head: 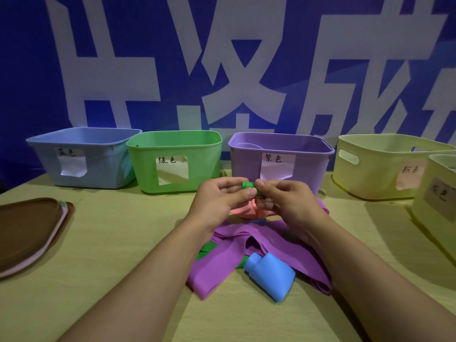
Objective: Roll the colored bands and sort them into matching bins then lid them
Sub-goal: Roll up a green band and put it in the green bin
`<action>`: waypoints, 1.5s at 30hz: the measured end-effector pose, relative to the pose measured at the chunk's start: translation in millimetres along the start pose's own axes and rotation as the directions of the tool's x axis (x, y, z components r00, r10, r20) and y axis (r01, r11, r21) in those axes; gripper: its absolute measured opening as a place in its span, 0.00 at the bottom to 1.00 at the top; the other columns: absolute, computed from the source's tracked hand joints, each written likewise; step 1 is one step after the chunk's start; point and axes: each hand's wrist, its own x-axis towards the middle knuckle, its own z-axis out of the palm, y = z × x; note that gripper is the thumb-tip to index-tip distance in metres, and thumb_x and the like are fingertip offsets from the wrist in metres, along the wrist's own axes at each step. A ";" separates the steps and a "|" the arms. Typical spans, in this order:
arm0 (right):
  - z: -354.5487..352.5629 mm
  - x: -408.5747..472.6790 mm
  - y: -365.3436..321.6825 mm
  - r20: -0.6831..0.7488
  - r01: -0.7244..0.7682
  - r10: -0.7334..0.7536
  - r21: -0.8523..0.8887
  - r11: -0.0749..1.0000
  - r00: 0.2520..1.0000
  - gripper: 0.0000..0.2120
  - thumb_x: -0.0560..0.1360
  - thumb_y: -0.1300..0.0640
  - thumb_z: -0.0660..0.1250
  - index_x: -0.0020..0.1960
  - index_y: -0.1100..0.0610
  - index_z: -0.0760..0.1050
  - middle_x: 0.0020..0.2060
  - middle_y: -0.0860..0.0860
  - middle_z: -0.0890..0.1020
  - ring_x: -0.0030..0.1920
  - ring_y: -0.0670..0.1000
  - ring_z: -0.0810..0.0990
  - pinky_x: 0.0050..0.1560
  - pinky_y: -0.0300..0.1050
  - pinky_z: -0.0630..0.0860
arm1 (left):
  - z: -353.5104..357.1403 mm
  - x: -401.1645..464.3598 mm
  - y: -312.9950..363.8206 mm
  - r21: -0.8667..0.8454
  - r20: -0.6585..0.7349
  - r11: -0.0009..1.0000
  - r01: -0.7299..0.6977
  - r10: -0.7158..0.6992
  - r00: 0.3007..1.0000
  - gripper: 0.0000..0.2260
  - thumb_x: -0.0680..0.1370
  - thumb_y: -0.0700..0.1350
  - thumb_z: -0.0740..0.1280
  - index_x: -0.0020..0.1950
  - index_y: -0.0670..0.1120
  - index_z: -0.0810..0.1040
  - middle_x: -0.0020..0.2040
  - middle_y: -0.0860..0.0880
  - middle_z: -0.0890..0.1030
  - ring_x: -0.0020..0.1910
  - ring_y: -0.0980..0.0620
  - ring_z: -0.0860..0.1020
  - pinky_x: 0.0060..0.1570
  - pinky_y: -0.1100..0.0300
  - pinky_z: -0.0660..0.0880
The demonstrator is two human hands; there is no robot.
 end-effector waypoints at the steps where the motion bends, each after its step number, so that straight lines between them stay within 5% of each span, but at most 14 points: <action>1: 0.6 0.2 -0.6 -0.015 0.008 -0.008 0.014 1.000 1.000 0.11 0.76 0.57 0.73 0.52 0.65 0.84 0.43 0.59 0.87 0.42 0.53 0.85 0.46 0.43 0.83 | 0.1 0.0 0.1 0.001 -0.013 1.000 -0.009 0.009 1.000 0.15 0.71 0.33 0.78 0.55 0.43 0.84 0.49 0.44 0.88 0.50 0.48 0.86 0.49 0.58 0.83; 7: 5.6 -3.8 -4.6 -0.089 0.095 -0.094 0.008 0.995 0.992 0.04 0.76 0.61 0.74 0.49 0.61 0.85 0.41 0.56 0.88 0.41 0.52 0.86 0.46 0.42 0.84 | 2.7 0.8 3.0 -0.128 -0.009 0.992 0.009 -0.010 1.000 0.20 0.70 0.32 0.76 0.61 0.41 0.81 0.55 0.42 0.86 0.55 0.47 0.85 0.58 0.56 0.81; 11: 6.8 -5.5 -7.4 -0.134 0.205 -0.214 -0.077 0.976 0.968 0.04 0.74 0.62 0.76 0.49 0.58 0.85 0.41 0.57 0.88 0.41 0.50 0.85 0.49 0.44 0.83 | 4.2 -0.2 6.9 -0.267 0.047 0.955 0.128 -0.119 0.992 0.20 0.67 0.46 0.77 0.56 0.42 0.82 0.49 0.44 0.86 0.48 0.50 0.84 0.54 0.57 0.81; 15: 9.4 -6.0 -6.7 -0.125 0.314 -0.344 -0.208 0.926 0.931 0.09 0.70 0.61 0.80 0.47 0.51 0.85 0.40 0.48 0.88 0.40 0.43 0.82 0.44 0.36 0.79 | 10.5 -2.9 9.2 -0.312 0.004 0.917 0.248 -0.260 0.966 0.26 0.70 0.59 0.75 0.56 0.40 0.83 0.46 0.45 0.85 0.43 0.51 0.84 0.49 0.58 0.82; 23: 23.4 -8.6 2.6 -0.125 0.451 -0.534 -0.399 0.799 0.836 0.11 0.69 0.58 0.81 0.51 0.55 0.87 0.43 0.47 0.87 0.46 0.48 0.86 0.53 0.47 0.82 | 25.3 -9.3 7.6 -0.548 -0.003 0.800 0.246 -0.296 0.955 0.12 0.76 0.48 0.75 0.53 0.42 0.84 0.51 0.43 0.87 0.49 0.52 0.86 0.52 0.62 0.81; 30: 25.9 -5.1 6.7 -0.075 0.426 -0.490 -0.392 0.815 0.869 0.13 0.70 0.58 0.81 0.53 0.50 0.85 0.47 0.46 0.87 0.51 0.47 0.86 0.59 0.50 0.81 | 19.4 -1.9 6.0 -0.570 -0.073 0.803 0.176 -0.262 0.962 0.08 0.77 0.43 0.74 0.53 0.40 0.83 0.39 0.47 0.85 0.34 0.57 0.83 0.40 0.65 0.82; 38: 29.0 -13.9 5.5 -0.001 0.453 -0.544 -0.555 0.698 0.839 0.08 0.80 0.55 0.71 0.58 0.51 0.82 0.51 0.44 0.85 0.52 0.37 0.81 0.55 0.49 0.82 | -3.2 9.1 7.6 -0.452 -0.212 0.891 0.034 -0.144 0.967 0.05 0.81 0.37 0.68 0.51 0.36 0.80 0.44 0.41 0.83 0.39 0.51 0.83 0.42 0.61 0.84; 45: 31.0 -19.0 2.8 0.082 0.444 -0.588 -0.741 0.503 0.804 0.10 0.81 0.51 0.67 0.60 0.53 0.81 0.53 0.46 0.83 0.55 0.47 0.79 0.52 0.38 0.70 | -25.2 21.2 27.4 0.060 -0.357 0.996 -0.059 0.077 0.931 0.06 0.81 0.43 0.70 0.53 0.42 0.82 0.46 0.49 0.85 0.46 0.51 0.83 0.49 0.63 0.81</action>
